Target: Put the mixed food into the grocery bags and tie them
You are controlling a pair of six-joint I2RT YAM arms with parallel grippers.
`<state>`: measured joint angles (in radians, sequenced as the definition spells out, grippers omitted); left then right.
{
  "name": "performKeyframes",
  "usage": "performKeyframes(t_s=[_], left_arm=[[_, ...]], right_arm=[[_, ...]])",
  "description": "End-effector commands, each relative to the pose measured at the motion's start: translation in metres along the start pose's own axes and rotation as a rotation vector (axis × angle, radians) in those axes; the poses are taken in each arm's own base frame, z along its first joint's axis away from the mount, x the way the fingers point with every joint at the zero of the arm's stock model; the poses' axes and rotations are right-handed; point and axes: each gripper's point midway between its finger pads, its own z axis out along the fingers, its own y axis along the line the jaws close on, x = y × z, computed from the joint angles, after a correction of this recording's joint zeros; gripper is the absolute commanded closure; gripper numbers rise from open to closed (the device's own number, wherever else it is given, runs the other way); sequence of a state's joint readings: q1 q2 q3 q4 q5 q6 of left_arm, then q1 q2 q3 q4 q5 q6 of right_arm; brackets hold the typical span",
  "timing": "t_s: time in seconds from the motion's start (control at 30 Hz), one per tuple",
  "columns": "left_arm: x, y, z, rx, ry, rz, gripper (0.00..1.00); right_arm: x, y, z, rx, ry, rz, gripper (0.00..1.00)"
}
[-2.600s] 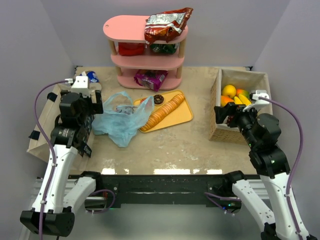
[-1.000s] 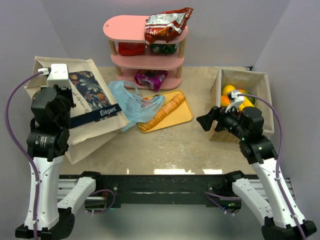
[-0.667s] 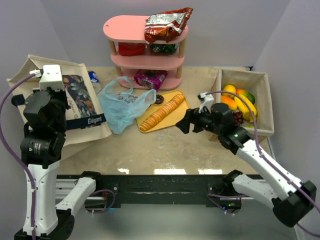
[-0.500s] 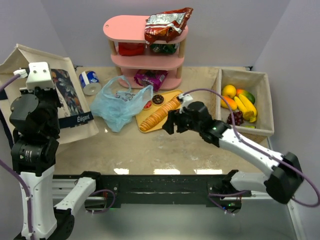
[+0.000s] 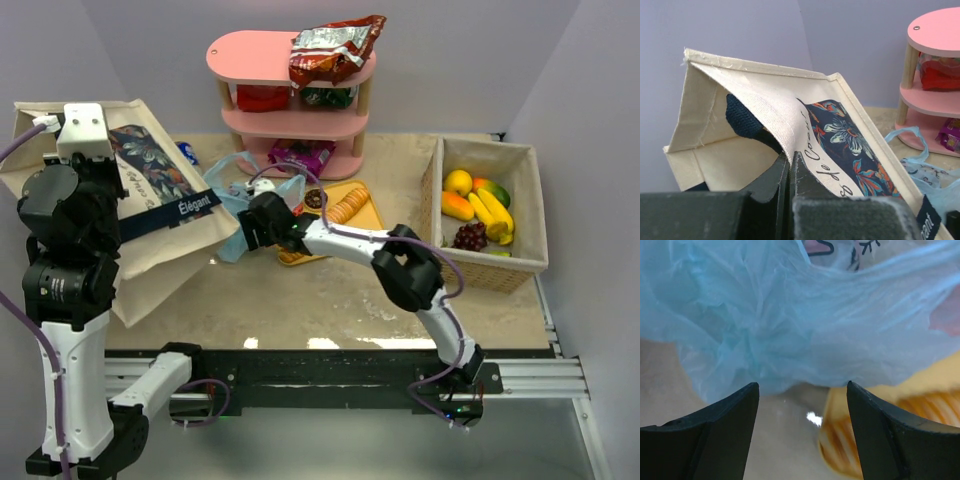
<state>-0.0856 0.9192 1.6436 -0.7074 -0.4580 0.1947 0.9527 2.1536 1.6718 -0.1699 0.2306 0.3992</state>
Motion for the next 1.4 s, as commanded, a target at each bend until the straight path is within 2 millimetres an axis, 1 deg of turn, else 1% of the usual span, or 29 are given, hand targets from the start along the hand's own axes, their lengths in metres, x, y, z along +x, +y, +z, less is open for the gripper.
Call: performKeyframes(t_s=[0.0, 0.1, 0.17, 0.2, 0.27, 0.3, 0.33, 0.37, 0.4, 0.43, 0.47, 0.5, 0.53, 0.57, 0.6, 0.67, 0.8, 0.83, 0.87, 0.97, 1.0, 1.07, 1.1, 1.17, 1.2, 1.23, 1.3, 1.33, 1.37], left_arm=[[-0.035, 0.002, -0.010, 0.037, -0.130, -0.044, 1.00], [-0.035, 0.001, -0.010, 0.041, -0.130, -0.043, 1.00], [-0.035, 0.003, -0.011, 0.031, -0.128, -0.041, 1.00], [-0.035, 0.004, -0.011, 0.029, -0.129, -0.039, 1.00], [-0.034, 0.004, -0.013, 0.029, -0.129, -0.040, 1.00], [-0.032, 0.004, -0.013, 0.029, -0.126, -0.037, 1.00], [-0.032, 0.002, -0.014, 0.037, -0.127, -0.037, 1.00], [-0.032, 0.002, -0.016, 0.037, -0.133, -0.040, 1.00], [-0.026, -0.002, -0.015, 0.050, -0.123, -0.038, 1.00], [-0.024, -0.009, -0.015, 0.074, -0.121, -0.046, 1.00], [-0.021, -0.012, -0.017, 0.093, -0.126, -0.049, 1.00], [-0.006, -0.023, -0.012, 0.117, -0.092, -0.033, 1.00], [0.001, -0.029, -0.011, 0.136, -0.079, -0.024, 1.00], [0.008, -0.031, -0.013, 0.148, -0.072, -0.021, 1.00], [0.022, -0.039, -0.011, 0.165, -0.039, -0.008, 1.00], [0.041, -0.052, -0.011, 0.213, 0.006, 0.002, 1.00], [0.077, -0.073, -0.008, 0.279, 0.129, 0.011, 1.00], [0.090, -0.078, -0.008, 0.290, 0.179, 0.015, 1.00], [0.104, -0.087, -0.005, 0.309, 0.225, 0.024, 1.00], [0.136, -0.107, -0.002, 0.363, 0.318, 0.033, 1.00], [0.144, -0.111, -0.001, 0.372, 0.340, 0.032, 1.00], [0.162, -0.122, 0.002, 0.391, 0.380, 0.027, 1.00], [0.165, -0.126, 0.002, 0.403, 0.387, 0.019, 1.00], [0.167, -0.142, 0.000, 0.473, 0.375, -0.022, 1.00], [0.166, -0.150, -0.002, 0.496, 0.376, -0.080, 0.97], [0.153, -0.163, -0.005, 0.570, 0.323, -0.126, 0.93], [0.152, -0.179, -0.011, 0.644, 0.310, -0.189, 0.81], [0.141, -0.189, -0.014, 0.704, 0.265, -0.221, 0.75], [0.144, -0.194, -0.016, 0.727, 0.269, -0.236, 0.67]], right_arm=[[-0.003, 0.026, 0.037, 0.045, -0.015, -0.103, 0.26], [-0.001, 0.059, 0.059, -0.090, -0.020, -0.113, 0.23], [-0.010, 0.081, 0.064, -0.195, -0.064, -0.110, 0.20], [-0.008, 0.092, 0.063, -0.256, -0.062, -0.112, 0.19], [-0.019, 0.097, 0.058, -0.277, -0.090, -0.107, 0.18], [-0.010, 0.095, 0.057, -0.281, -0.075, -0.117, 0.17], [-0.029, 0.098, 0.038, -0.303, -0.117, -0.113, 0.16], [-0.038, 0.100, 0.029, -0.324, -0.159, -0.115, 0.15], [-0.020, 0.090, 0.025, -0.312, -0.130, -0.129, 0.12], [-0.046, 0.093, -0.001, -0.330, -0.197, -0.124, 0.11], [-0.025, 0.082, -0.007, -0.317, -0.162, -0.137, 0.10], [-0.026, 0.076, -0.017, -0.311, -0.171, -0.139, 0.04], [-0.025, 0.072, -0.027, -0.302, -0.178, -0.137, 0.03], [-0.026, 0.063, -0.051, -0.303, -0.194, -0.132, 0.02], [-0.024, 0.059, -0.061, -0.303, -0.196, -0.127, 0.02], [-0.019, 0.046, -0.092, -0.295, -0.203, -0.106, 0.02], [-0.011, 0.025, -0.136, -0.276, -0.212, -0.077, 0.01], [-0.007, 0.020, -0.143, -0.268, -0.202, -0.072, 0.01], [-0.009, 0.017, -0.159, -0.272, -0.219, -0.047, 0.02], [-0.006, 0.013, -0.179, -0.281, -0.208, 0.009, 0.02], [-0.015, 0.016, -0.194, -0.305, -0.233, 0.030, 0.02], [-0.021, 0.022, -0.208, -0.339, -0.251, 0.077, 0.02], [-0.030, 0.024, -0.221, -0.355, -0.282, 0.098, 0.02], [-0.035, 0.033, -0.232, -0.380, -0.302, 0.141, 0.02], [-0.036, 0.036, -0.235, -0.381, -0.306, 0.151, 0.02], [-0.038, 0.037, -0.236, -0.369, -0.315, 0.160, 0.02], [-0.039, 0.051, -0.245, -0.384, -0.329, 0.170, 0.02], [-0.041, 0.055, -0.246, -0.382, -0.344, 0.174, 0.02], [-0.041, 0.067, -0.252, -0.398, -0.349, 0.172, 0.02]])
